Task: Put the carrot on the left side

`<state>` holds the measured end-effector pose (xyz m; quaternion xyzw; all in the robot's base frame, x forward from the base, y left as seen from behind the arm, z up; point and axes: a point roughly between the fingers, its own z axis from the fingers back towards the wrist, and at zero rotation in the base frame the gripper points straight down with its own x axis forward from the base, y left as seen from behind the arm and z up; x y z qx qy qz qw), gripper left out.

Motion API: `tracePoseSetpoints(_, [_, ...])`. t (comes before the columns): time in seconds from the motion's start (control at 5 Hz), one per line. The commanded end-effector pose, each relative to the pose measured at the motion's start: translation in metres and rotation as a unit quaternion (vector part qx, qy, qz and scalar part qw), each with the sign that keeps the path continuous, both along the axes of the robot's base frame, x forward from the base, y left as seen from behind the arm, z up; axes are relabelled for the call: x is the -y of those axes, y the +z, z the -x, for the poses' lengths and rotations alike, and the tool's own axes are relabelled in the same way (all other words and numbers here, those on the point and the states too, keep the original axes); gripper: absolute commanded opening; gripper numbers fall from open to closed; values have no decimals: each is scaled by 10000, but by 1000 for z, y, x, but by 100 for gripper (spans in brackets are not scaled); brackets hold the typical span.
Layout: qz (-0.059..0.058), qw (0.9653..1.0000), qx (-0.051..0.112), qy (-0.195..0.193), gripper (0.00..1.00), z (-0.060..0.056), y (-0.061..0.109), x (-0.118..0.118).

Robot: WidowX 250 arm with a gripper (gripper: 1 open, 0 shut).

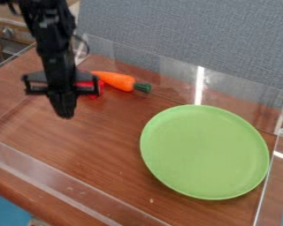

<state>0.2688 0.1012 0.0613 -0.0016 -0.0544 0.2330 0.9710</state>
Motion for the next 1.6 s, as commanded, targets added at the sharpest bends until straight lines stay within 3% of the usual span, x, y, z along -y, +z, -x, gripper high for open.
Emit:
tracePoseSetpoints(0.0, [-145, 9999, 20, -51, 0, -7, -6, -2])
tracePoseSetpoints(0.4, [-268, 9988, -282, -289, 0, -12, -29, 5])
tracePoseSetpoints(0.8, [-351, 9964, -521, -567, 0, -18, -17, 23])
tracePoseSetpoints(1.0, [-319, 9959, -642, -545, 0, -11, -26, 12])
tracePoseSetpoints(1.2, [-176, 9963, -654, -529, 100, -6, -29, 8])
tracePoseSetpoints(1.4, [-58, 9965, -661, -501, 100, -1, -27, -2])
